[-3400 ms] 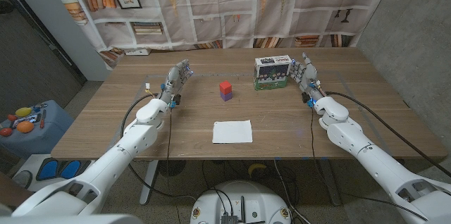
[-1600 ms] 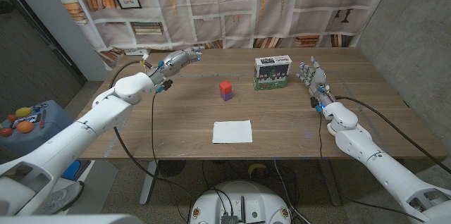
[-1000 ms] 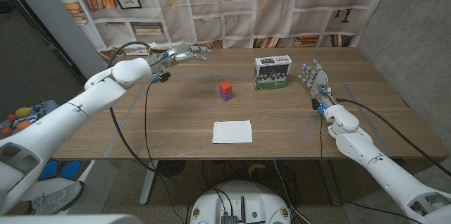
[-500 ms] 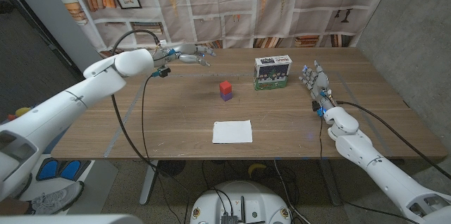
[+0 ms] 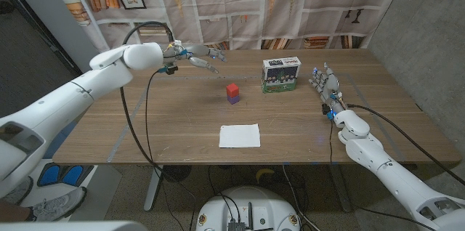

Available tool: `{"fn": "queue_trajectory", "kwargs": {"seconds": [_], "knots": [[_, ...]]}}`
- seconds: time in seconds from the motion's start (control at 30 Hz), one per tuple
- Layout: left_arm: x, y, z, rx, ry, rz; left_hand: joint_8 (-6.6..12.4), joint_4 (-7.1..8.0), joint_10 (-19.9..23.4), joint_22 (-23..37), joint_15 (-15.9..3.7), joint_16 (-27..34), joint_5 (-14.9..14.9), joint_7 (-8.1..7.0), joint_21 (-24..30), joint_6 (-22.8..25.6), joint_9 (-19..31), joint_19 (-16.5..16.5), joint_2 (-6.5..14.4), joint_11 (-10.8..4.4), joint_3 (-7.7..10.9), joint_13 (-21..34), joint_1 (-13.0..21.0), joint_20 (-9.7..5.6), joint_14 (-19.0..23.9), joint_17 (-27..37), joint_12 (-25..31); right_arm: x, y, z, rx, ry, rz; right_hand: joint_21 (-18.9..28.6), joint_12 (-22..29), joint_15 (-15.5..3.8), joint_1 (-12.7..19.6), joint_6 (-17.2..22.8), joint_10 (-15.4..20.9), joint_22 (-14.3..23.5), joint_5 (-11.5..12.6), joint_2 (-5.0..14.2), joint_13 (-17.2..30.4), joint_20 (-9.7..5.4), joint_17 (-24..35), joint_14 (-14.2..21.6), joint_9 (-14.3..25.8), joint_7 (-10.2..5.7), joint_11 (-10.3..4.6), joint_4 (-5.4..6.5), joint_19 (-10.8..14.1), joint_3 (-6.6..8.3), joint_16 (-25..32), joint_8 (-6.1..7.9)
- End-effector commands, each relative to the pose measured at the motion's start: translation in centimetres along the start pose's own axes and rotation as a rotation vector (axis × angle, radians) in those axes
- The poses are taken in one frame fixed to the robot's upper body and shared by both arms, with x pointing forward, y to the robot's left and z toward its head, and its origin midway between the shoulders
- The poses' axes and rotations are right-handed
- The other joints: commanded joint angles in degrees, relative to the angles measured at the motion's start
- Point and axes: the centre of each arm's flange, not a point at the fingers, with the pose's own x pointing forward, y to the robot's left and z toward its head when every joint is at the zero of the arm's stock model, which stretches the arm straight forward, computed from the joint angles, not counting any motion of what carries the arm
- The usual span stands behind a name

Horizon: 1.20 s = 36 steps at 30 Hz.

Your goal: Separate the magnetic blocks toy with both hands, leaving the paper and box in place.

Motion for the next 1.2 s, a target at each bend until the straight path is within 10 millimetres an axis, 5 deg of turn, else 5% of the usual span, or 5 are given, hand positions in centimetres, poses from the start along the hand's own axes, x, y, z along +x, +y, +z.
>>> {"fn": "queue_trajectory", "kwargs": {"seconds": [0.03, 0.37, 0.9, 1.2], "knots": [[1.6, 0.9, 1.1, 0.173, -0.001, -0.114, -0.34, 0.13, -0.83, 0.12, -1.79, -0.25, -0.33, -0.15, -0.16, -0.19, 0.21, -0.97, -0.61, 0.16, 0.25, 0.25, 1.44, -1.51, -1.36, 0.32, -0.11, 0.3, -0.6, 0.0, -0.006, -0.001, 0.002, 0.37, -0.07, 0.34, 0.09, 0.35, 0.2, 0.12, 0.33, -0.05, 0.18, 0.38, -0.04, 0.07, 0.11, -0.03, -0.26, 0.0, 0.33, 0.48, 0.25, 0.25], [2.7, 0.6, 2.6, 0.315, -0.013, -0.149, -1.32, 0.53, -4.59, 0.23, 1.94, -0.2, -0.51, -0.24, -0.62, -2.72, 0.36, -9.62, -2.94, 1.12, -0.22, 0.28, 7.65, -0.03, -6.87, 0.42, -0.22, 0.4, -0.8, 0.1, -0.01, 0.0, 0.001, 0.42, -0.06, 0.36, 0.02, 0.91, 0.25, 0.12, 0.23, -0.05, 0.13, -0.06, -0.36, 0.14, 0.1, 1.21, 0.14, -0.08, 0.48, 0.52, 0.36, 0.38], [3.9, -1.1, 4.1, 0.455, -0.017, -0.142, -2.1, 0.79, -9.67, 0.3, 4.37, -0.2, -0.41, 1.09, -0.47, -6.05, 0.44, -15.89, -3.07, 2.64, -0.92, 0.29, 10.83, 1.41, -11.91, 0.49, -0.46, 0.8, -1.0, -0.1, -0.006, 0.007, 0.006, 0.43, -0.08, 0.34, 0.35, 0.8, 0.22, 0.11, 0.15, -0.21, 0.1, -0.04, -0.75, 0.16, 0.1, 0.91, 0.05, -0.47, 0.55, 0.64, 0.35, 0.25], [4.6, -2.5, 4.5, 0.484, -0.027, -0.167, -2.49, 0.82, -10.29, 0.31, 4.33, 0.01, -0.53, 1.87, -0.22, -7.83, 0.45, -16.44, -3.24, 2.62, -1.23, 0.29, 11.24, 1.54, -12.33, 0.49, -0.33, 0.9, -1.0, -0.2, -0.002, 0.014, 0.001, 0.44, -0.07, 0.37, 0.39, 0.83, 0.26, 0.11, 0.13, -0.12, 0.09, -0.05, -0.88, 0.3, 0.1, 0.89, 0.03, -0.53, 0.62, 0.73, 0.43, 0.24]]}}
